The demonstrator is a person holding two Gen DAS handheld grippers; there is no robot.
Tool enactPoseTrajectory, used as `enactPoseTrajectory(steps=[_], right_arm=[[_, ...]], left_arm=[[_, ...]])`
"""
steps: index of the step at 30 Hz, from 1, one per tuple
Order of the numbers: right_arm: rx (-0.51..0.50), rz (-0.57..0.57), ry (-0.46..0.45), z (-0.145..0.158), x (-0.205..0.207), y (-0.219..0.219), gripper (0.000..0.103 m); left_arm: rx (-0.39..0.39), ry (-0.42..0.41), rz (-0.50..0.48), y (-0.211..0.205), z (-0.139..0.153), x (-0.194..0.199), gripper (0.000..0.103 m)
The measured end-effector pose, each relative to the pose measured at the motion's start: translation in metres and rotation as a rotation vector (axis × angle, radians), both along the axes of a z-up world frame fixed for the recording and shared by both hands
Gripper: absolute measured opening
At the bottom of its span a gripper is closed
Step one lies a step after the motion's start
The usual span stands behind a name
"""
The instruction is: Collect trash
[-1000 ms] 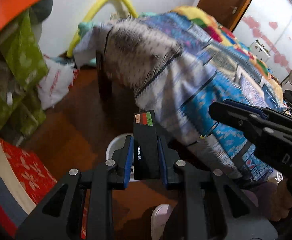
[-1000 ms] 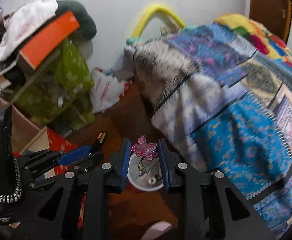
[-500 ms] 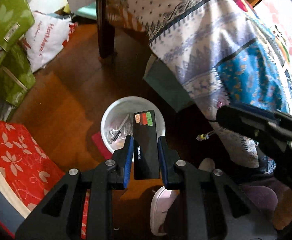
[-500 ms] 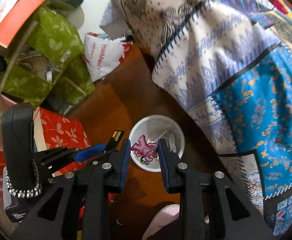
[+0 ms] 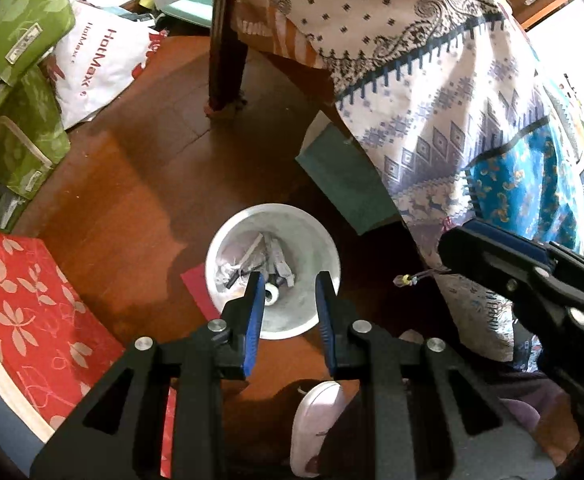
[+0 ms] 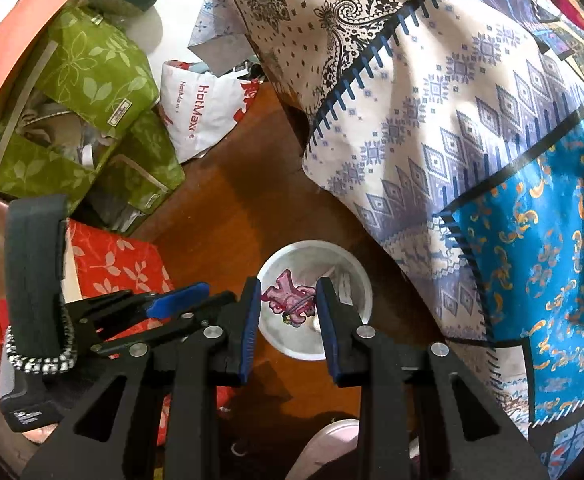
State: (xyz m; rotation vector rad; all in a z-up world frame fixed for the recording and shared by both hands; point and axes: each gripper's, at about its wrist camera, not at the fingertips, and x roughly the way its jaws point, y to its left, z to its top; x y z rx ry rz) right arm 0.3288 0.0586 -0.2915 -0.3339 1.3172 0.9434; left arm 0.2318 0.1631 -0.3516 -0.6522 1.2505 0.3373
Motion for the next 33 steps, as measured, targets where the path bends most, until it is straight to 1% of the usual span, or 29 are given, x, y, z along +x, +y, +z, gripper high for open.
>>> enactPoseTrajectory(steps=[5,11,14,17,19,24,28,29,30,31,32,33], right_arm=[[-0.016,0.001,0.069,-0.010,0.002,0.005,0.027],[-0.034,0.027,0.057,-0.006,-0.007,0.005,0.029],[-0.031,0.022,0.052,-0.001,-0.010,0.001,0.029],[-0.006,0.012,0.011,0.020,-0.014,-0.014,0.029],[0.022,0.001,-0.023,0.040,-0.017,-0.024,0.029],[0.098,-0.038,-0.120,0.090,-0.025,-0.056,0.029],[0.162,-0.086,-0.238,0.139,-0.038,-0.091,0.029],[0.177,-0.109,-0.279,0.153,-0.043,-0.102,0.029],[0.188,-0.128,-0.311,0.163,-0.047,-0.111,0.029],[0.210,-0.157,-0.358,0.179,-0.054,-0.125,0.029],[0.221,-0.178,-0.388,0.189,-0.058,-0.134,0.029],[0.239,-0.213,-0.429,0.203,-0.065,-0.146,0.029]], left_arm=[[0.015,-0.013,0.021,0.006,0.010,-0.015,0.024],[0.049,-0.044,0.019,0.005,0.030,-0.028,0.024],[0.076,-0.069,0.018,0.001,0.047,-0.034,0.024],[0.104,-0.106,0.010,-0.005,0.068,-0.039,0.024],[0.130,-0.131,0.000,-0.009,0.084,-0.041,0.024],[0.202,-0.243,-0.036,-0.029,0.139,-0.049,0.024],[0.247,-0.345,-0.056,-0.046,0.184,-0.060,0.024],[0.266,-0.381,-0.064,-0.053,0.200,-0.064,0.024],[0.278,-0.408,-0.072,-0.058,0.211,-0.067,0.024],[0.289,-0.434,-0.080,-0.063,0.222,-0.071,0.024],[0.304,-0.475,-0.091,-0.070,0.238,-0.077,0.024],[0.313,-0.503,-0.100,-0.076,0.248,-0.081,0.024]])
